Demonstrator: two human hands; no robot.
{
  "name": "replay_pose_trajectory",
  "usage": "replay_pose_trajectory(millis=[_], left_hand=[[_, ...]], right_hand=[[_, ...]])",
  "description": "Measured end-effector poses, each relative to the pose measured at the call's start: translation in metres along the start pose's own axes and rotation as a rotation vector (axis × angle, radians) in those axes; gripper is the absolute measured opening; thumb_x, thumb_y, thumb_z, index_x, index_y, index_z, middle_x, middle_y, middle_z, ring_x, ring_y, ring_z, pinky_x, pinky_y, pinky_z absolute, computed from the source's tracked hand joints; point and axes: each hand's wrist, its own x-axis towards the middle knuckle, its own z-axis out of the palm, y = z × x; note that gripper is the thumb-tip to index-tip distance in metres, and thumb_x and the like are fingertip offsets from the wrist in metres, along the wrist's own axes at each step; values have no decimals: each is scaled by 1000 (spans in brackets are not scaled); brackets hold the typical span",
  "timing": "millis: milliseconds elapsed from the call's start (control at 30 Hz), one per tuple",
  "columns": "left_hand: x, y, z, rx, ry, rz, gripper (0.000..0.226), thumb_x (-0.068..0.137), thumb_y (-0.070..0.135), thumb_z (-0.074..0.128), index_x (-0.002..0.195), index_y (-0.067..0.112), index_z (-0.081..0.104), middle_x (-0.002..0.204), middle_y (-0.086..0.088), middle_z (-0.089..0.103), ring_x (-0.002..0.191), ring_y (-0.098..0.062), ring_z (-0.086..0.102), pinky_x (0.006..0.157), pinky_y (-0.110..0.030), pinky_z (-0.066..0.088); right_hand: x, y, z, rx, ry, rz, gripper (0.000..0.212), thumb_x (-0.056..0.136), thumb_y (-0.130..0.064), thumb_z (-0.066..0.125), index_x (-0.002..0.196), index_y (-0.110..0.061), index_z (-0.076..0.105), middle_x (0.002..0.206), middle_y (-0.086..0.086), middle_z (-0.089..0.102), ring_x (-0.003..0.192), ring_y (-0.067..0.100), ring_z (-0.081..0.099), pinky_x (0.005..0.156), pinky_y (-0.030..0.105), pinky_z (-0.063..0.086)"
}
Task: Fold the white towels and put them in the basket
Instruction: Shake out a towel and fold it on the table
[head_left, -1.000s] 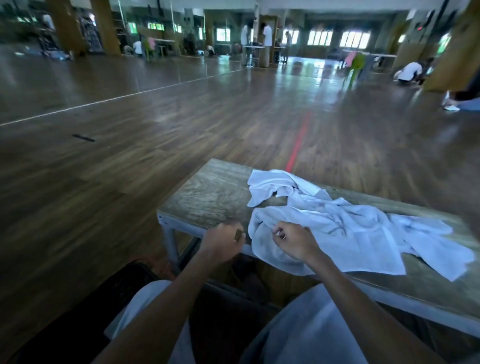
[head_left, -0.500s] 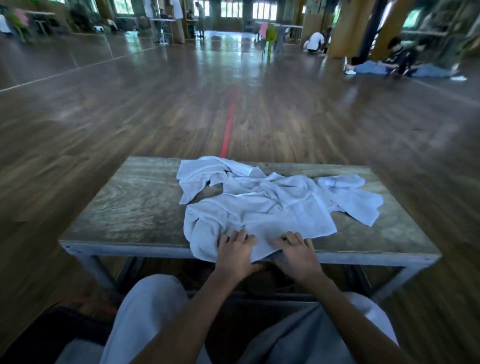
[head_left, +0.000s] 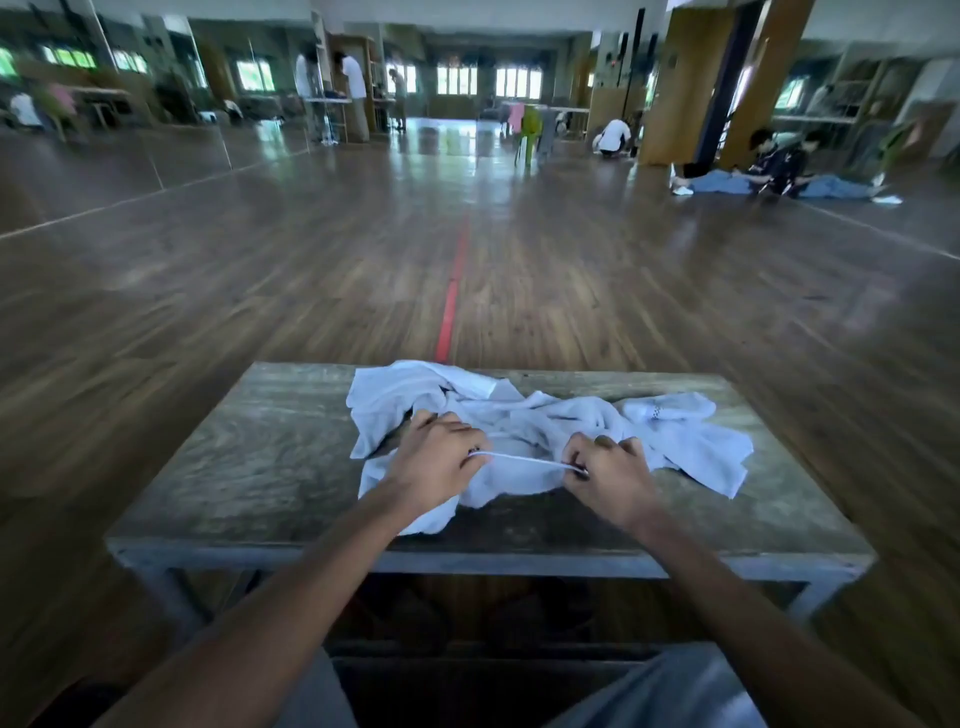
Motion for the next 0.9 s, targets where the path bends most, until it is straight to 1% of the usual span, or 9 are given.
replay_pose_trajectory(millis=[67, 133, 200, 300, 400, 533, 633, 800, 900], left_hand=[[21, -10, -26, 12, 0, -48, 16, 91, 36, 56, 89, 26, 69, 83, 11, 66, 96, -11, 57, 86, -30, 27], [45, -13, -57, 3, 51, -46, 16, 92, 36, 55, 92, 26, 67, 85, 9, 68, 98, -12, 56, 86, -28, 24], [74, -12, -94, 4, 117, -33, 15, 93, 35, 54, 94, 26, 66, 87, 7, 70, 99, -14, 56, 84, -28, 22], [118, -9, -159, 41, 214, -41, 16, 94, 35, 52, 95, 27, 66, 93, 9, 71, 104, -14, 57, 90, -31, 26], [148, -3, -221, -13, 307, -63, 15, 94, 35, 54, 93, 28, 67, 90, 7, 71, 97, -16, 63, 98, -35, 37], [165, 5, -277, -85, 379, -37, 12, 94, 32, 55, 89, 26, 63, 78, 8, 64, 81, -17, 60, 92, -39, 45], [167, 4, -300, -80, 373, -29, 11, 93, 32, 57, 90, 25, 64, 74, 12, 60, 73, -11, 56, 86, -36, 46], [155, -2, -307, -94, 357, -52, 11, 94, 29, 55, 94, 23, 64, 75, 13, 59, 71, -9, 56, 78, -32, 47], [147, -8, -310, -57, 292, -102, 11, 95, 29, 54, 94, 23, 62, 76, 11, 60, 74, -13, 58, 83, -36, 48]], right_hand=[[20, 0, -34, 8, 12, -16, 12, 74, -32, 39, 83, -30, 47, 78, -3, 68, 88, 20, 60, 77, 31, 22], [43, -5, -74, 6, 50, -48, 6, 78, -27, 46, 83, -31, 44, 77, -5, 69, 85, 19, 62, 75, 29, 17], [67, -15, -122, 38, 128, -54, 13, 82, -19, 53, 84, -31, 48, 75, -9, 68, 86, 15, 63, 79, 29, 19], [98, -28, -192, 133, 273, -57, 10, 85, -17, 57, 85, -28, 56, 74, -14, 62, 88, 11, 61, 91, 33, 26], [119, -43, -246, 154, 204, -105, 18, 89, -19, 59, 77, -31, 53, 71, -16, 61, 81, 9, 60, 98, 38, 35], [131, -64, -291, 269, 343, -191, 12, 93, -16, 56, 84, -25, 55, 76, -12, 60, 75, 8, 57, 76, 29, 45], [128, -79, -306, 208, 73, -228, 5, 90, -10, 59, 91, -14, 57, 78, -6, 56, 70, 10, 52, 69, 30, 44], [113, -81, -321, 142, -57, -139, 14, 90, -11, 57, 98, 0, 63, 75, 1, 56, 63, 13, 47, 60, 27, 37], [104, -75, -324, 167, -68, -115, 16, 93, -13, 55, 95, -2, 66, 66, -5, 53, 53, 8, 43, 53, 21, 34]])
